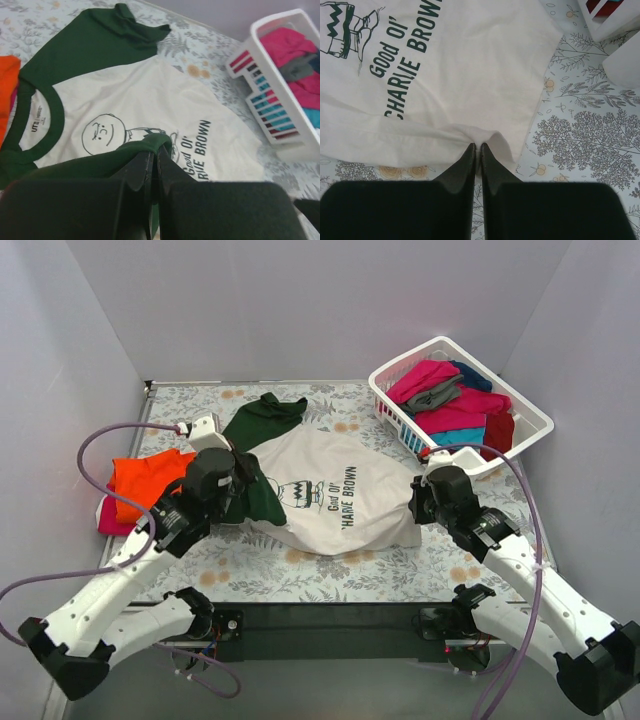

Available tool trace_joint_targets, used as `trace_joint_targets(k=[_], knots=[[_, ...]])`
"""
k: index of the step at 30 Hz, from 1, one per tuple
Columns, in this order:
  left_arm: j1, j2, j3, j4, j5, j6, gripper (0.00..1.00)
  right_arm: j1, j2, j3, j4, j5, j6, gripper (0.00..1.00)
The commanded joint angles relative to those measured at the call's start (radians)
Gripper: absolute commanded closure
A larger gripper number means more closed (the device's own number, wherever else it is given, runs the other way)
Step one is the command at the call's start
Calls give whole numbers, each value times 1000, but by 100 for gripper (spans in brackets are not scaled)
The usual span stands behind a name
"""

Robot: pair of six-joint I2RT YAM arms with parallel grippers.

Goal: Fold and stack the t-shirts
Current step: Fold the tshirt

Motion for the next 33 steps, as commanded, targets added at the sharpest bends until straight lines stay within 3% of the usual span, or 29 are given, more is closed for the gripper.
trace_joint_targets(k=[1, 4, 14, 20, 33], knots=[[184, 26, -69, 83, 271, 48, 100, -6, 12, -8, 58, 2, -11, 99], [318, 13, -120, 88, 344, 31, 100, -8, 18, -16, 61, 21, -13, 99], [395, 65, -200, 123, 348, -13, 100, -17, 48, -45, 76, 67, -23, 99], [402, 105, -134, 180, 347, 0, 100, -26, 25, -48, 94, 113, -36, 99], [464, 309, 22, 269, 399, 77, 100, -74, 170, 39, 148, 116, -65, 99]])
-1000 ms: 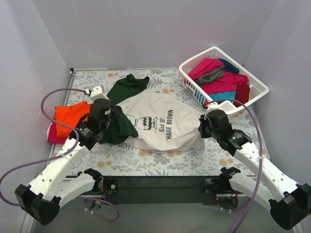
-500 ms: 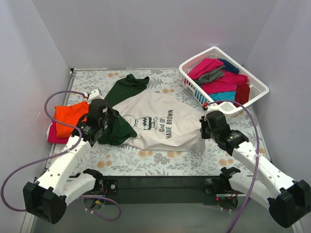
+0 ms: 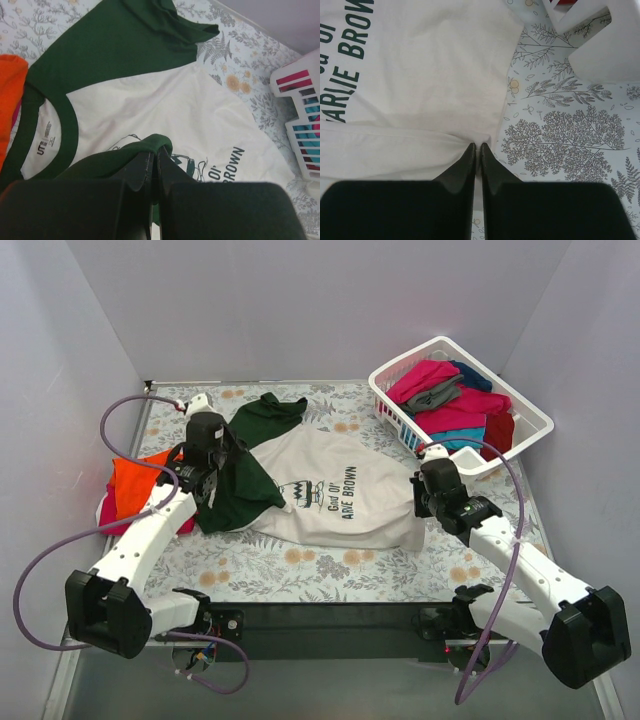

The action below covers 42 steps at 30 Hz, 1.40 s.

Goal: Fold and stack the t-shirts
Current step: Fold the tshirt

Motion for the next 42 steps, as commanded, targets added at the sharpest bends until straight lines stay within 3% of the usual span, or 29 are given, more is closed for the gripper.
trace_joint_targets(k=[1, 16, 17, 18, 19, 20, 21, 22, 25, 27, 35, 42], knots=[[26, 22, 91, 55, 42, 52, 100, -14, 8, 73, 68, 20, -20, 99], [74, 266, 184, 86, 108, 89, 100, -94, 147, 117, 148, -25, -55, 99], [77, 277, 190, 86, 105, 86, 93, -97, 169, 125, 151, -25, -58, 99], [77, 289, 208, 86, 95, 83, 71, -100, 180, 131, 152, -23, -60, 99], [78, 297, 220, 86, 79, 81, 57, -103, 187, 142, 152, -17, -61, 98], [78, 302, 234, 84, 68, 81, 47, -103, 190, 149, 152, -20, -66, 81], [77, 297, 260, 81, 59, 81, 32, -102, 184, 166, 151, -28, -67, 72], [77, 290, 273, 81, 61, 81, 27, -102, 174, 171, 151, -57, -70, 60], [75, 218, 274, 81, 87, 75, 14, -102, 100, 157, 151, -109, -67, 45], [74, 143, 228, 81, 102, 54, 14, -102, 51, 128, 146, -124, -55, 38], [45, -26, -239, 169, 186, -39, 14, -109, 51, -57, 116, -186, -20, 35], [38, -108, -379, 178, 162, -69, 13, -115, 88, -94, 111, -247, 5, 34]])
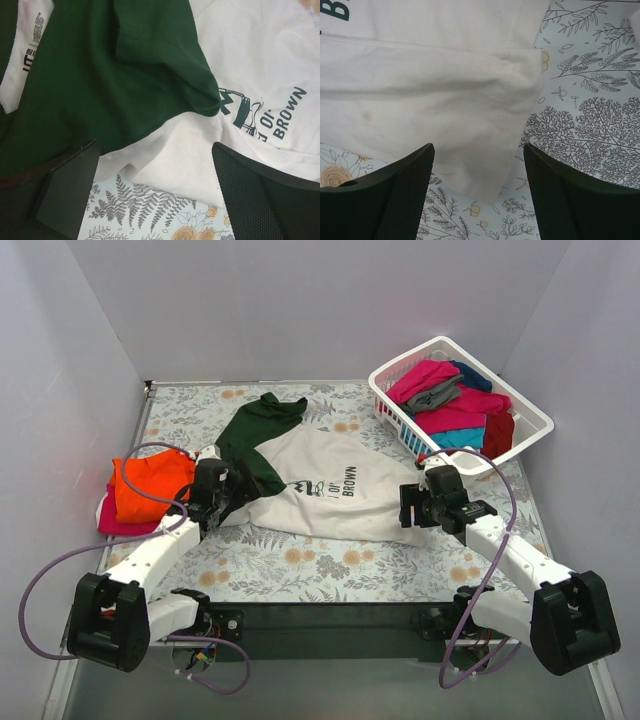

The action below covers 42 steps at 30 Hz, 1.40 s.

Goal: Fold and stack the t-shirts
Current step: Fold the tshirt

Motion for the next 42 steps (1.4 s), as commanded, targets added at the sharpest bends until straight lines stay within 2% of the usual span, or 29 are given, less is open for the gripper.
trace_joint_targets(k=[1, 7, 13, 16, 17, 19, 20, 22, 25, 28, 30, 37, 42], knots=[[-2, -69, -17, 33, -3, -17, 13, -5, 11, -3, 22, -45, 17, 34], [-3, -93, -25, 32, 16, -17, 13, -5, 91, -18, 10, -112, 10, 36], [-2, -133, -23, 24, 20, -18, 13, -5, 140, -18, -19, -158, 17, 43], [-2, -149, -30, 24, 22, -21, 13, -5, 172, -12, -25, -175, 16, 58], [-3, -153, -30, 24, 26, -23, 13, -5, 195, -8, -27, -177, 16, 69], [-2, -159, -33, 24, 28, -27, 12, -5, 223, 3, -27, -170, 11, 80], [-2, -165, -34, 24, 29, -27, 12, -7, 252, 21, -28, -164, 7, 91], [-3, -167, -39, 26, 35, -29, 12, -5, 278, 51, -46, -146, -4, 99], [-6, -170, -45, 27, 32, -32, 12, -5, 315, 146, -99, -89, -33, 99], [-12, -170, -49, 26, 22, -32, 12, -5, 341, 251, -209, 99, -85, 99], [-15, -169, -54, 26, 14, -30, 12, -21, 356, 279, -255, 158, -107, 99], [-43, -161, -71, 10, -29, -35, 12, -114, 341, 318, -281, 216, -127, 99], [-80, -138, -68, -27, -129, -37, 13, -145, 301, 315, -287, 248, -116, 99]])
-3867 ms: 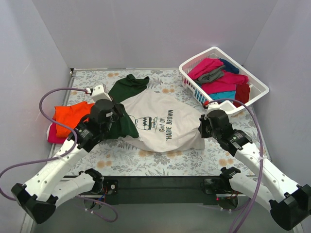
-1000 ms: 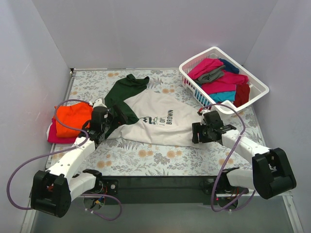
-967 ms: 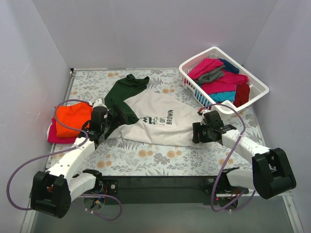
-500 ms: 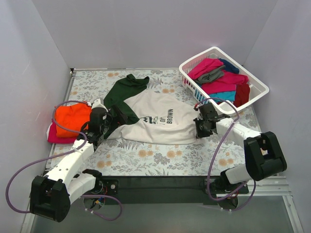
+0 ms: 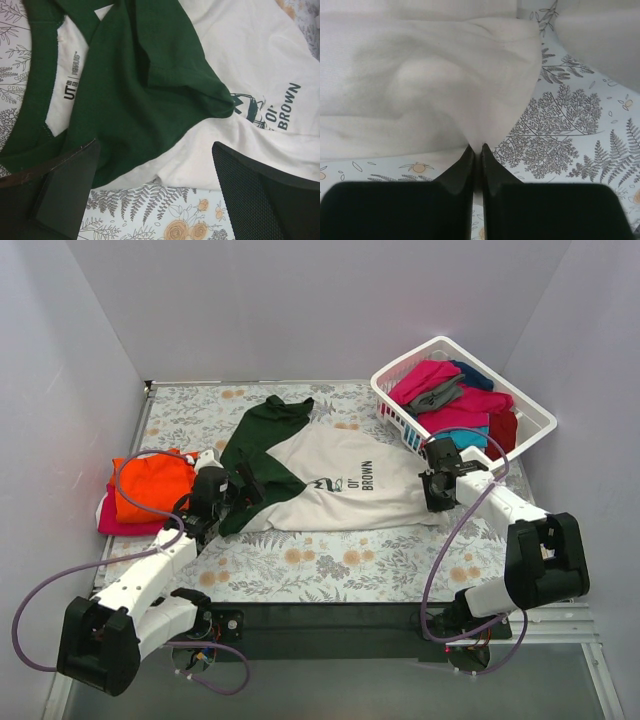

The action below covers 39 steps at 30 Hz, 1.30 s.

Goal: Fold and stack the t-shirts
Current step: Fold the tshirt

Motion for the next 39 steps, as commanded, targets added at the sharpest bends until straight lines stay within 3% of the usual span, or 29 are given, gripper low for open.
trace_joint_targets(k=[1, 3, 4, 5, 8, 13, 20, 23, 24, 28, 39], knots=[[-23, 12, -4, -31, -92, -2, 14, -32, -46, 25, -28, 83, 17, 99], [-30, 24, -9, -49, -135, -8, 16, -33, -55, 27, -28, 80, 25, 98], [-31, 28, -10, -55, -147, -14, 20, -33, -58, 28, -30, 69, 28, 93], [-33, 33, -13, -63, -160, -18, 23, -32, -68, 30, -28, 56, 30, 78], [-34, 64, -12, -78, -199, -25, 33, -33, -106, 33, -7, -21, 30, 59], [-31, 171, 13, -103, -236, -28, 40, -16, -201, 13, 62, -183, 19, 51], [-25, 237, 34, -112, -232, -33, 48, 57, -246, 43, 93, -234, 7, 48], [-20, 249, 40, -120, -233, -31, 65, 74, -253, 48, 105, -270, 5, 47], [-20, 251, 42, -120, -233, -31, 77, 77, -256, 47, 110, -270, 5, 46], [-17, 265, 56, -120, -239, -24, 100, 103, -244, 44, 145, -288, 10, 46], [24, 266, 109, -108, -281, 16, 100, 408, 0, 201, 389, -302, 1, 46]])
